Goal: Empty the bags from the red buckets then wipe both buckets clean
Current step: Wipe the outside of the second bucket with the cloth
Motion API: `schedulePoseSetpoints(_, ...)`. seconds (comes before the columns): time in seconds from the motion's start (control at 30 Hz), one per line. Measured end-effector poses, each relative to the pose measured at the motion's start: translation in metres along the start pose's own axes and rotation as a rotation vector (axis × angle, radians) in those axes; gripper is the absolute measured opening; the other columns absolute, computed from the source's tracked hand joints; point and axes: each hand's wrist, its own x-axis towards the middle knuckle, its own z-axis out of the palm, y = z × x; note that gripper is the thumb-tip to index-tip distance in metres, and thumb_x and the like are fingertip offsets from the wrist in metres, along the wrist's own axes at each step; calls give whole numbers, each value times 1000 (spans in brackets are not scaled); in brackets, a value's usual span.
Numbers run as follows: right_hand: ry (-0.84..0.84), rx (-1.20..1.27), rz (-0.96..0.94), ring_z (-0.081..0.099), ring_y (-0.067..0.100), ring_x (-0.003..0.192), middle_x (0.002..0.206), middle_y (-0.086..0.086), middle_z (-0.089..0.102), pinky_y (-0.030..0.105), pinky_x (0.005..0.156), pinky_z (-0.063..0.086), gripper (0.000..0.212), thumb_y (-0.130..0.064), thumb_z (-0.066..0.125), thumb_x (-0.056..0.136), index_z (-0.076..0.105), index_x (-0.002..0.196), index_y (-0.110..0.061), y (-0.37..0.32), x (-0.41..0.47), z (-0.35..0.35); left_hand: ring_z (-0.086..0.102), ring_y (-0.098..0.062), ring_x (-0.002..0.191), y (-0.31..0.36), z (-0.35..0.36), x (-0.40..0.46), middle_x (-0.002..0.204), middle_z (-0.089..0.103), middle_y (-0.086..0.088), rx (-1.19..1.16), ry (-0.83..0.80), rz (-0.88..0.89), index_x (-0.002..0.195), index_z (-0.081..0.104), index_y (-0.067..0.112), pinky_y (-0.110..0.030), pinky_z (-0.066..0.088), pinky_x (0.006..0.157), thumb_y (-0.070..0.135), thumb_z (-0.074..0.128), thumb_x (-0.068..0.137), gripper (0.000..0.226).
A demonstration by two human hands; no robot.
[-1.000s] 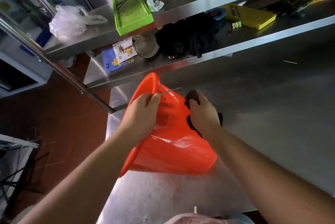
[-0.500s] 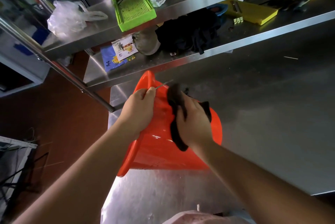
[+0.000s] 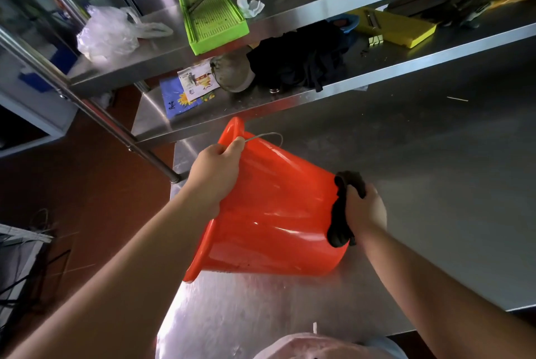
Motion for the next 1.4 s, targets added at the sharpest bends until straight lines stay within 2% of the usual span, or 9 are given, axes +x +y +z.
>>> schedulePoseSetpoints(0.1,22,2,-13,64,31,104,108,5,69,34,82,47,46,-52,47,89,58,128,-30,-14,9,-9,77,-27,100,-1,-9,4,108,80,-3,-57,-111,-4,116,75,30,-52,60,98,59,60,92,40)
schedulePoseSetpoints(0.27,-32,-104,-93,66,29,96,103,-1,70,41,83,57,44,-51,45,86,57,126,-39,-31,15,-17,58,-30,136,-10,3,-7,147,62,0,2,-194,21,146,52,50,-55,45,115,76,39,80,72)
schedulePoseSetpoints(0.57,-7,-140,-399,57,34,119,132,11,63,43,101,45,48,-31,50,95,53,142,-23,-101,-53,33,48,-25,143,8,19,2,157,49,8,44,-156,-8,153,43,51,-56,41,117,64,35,102,53)
schedulePoseSetpoints(0.77,-128,87,-695,53,22,127,137,4,61,43,108,40,48,-21,47,100,48,148,-20,-141,-105,68,75,-18,105,11,21,11,117,77,-5,-192,-250,-41,123,69,35,-40,58,99,46,40,110,34)
schedulePoseSetpoints(0.9,-28,-88,-854,57,28,121,132,6,64,46,107,42,47,-18,53,97,55,143,-16,-115,-91,60,62,-27,130,0,14,22,138,67,-2,-102,-214,-52,138,63,35,-45,50,108,54,39,107,44)
schedulePoseSetpoints(1.0,46,-176,-750,57,33,122,132,9,65,49,108,41,47,-16,56,93,58,140,-16,-82,-63,46,59,-32,134,-7,2,27,146,63,0,-128,-187,-142,147,55,41,-54,50,109,68,41,98,58)
schedulePoseSetpoints(1.17,76,-249,-387,55,33,123,140,9,56,43,101,45,46,-27,47,99,50,145,-25,-23,-8,11,76,-29,106,-16,-13,31,123,77,-2,-233,-156,-203,139,61,42,-55,60,95,71,48,96,54)
schedulePoseSetpoints(1.3,55,-105,-160,59,36,118,134,13,59,39,93,45,44,-35,46,99,48,143,-27,-9,8,6,64,-35,123,-14,-9,25,135,67,-5,-111,-91,-215,143,58,31,-56,50,108,84,42,80,84)
schedulePoseSetpoints(1.4,27,-25,-115,62,34,112,121,10,67,35,85,44,40,-36,49,96,53,135,-26,-13,11,8,61,-35,121,-8,-10,22,122,65,-6,48,12,-214,142,55,22,-53,46,111,84,34,84,87)
